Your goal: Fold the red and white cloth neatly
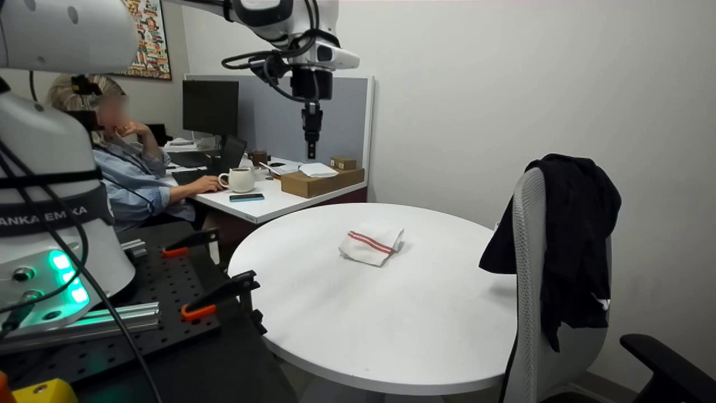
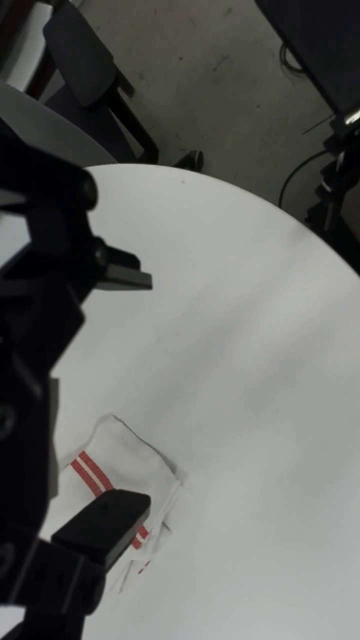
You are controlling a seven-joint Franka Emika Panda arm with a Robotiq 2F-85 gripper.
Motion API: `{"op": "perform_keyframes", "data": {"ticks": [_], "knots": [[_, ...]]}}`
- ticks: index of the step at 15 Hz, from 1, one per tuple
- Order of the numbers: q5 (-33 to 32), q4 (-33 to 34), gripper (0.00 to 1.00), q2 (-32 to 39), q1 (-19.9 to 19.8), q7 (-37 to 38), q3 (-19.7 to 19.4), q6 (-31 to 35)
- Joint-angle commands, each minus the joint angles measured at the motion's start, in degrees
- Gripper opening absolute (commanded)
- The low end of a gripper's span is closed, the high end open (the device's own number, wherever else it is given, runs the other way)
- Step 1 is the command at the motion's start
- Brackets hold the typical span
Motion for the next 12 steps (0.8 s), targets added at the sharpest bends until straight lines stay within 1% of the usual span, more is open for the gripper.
{"op": "perform_keyframes", "data": {"ticks": [1,2,3,4,12], "knots": [[-5.8,-2.5,1.0,7.5,5.6,2.6,-3.4,6.4],[-6.8,-3.9,1.0,8.2,8.1,2.7,-5.0,7.3],[-7.1,-4.7,1.0,8.7,9.4,2.8,-5.7,7.8],[-7.2,-5.0,1.0,9.0,9.8,2.8,-5.8,8.0],[-7.2,-5.0,1.0,9.2,9.4,2.2,-5.8,8.1]]}}
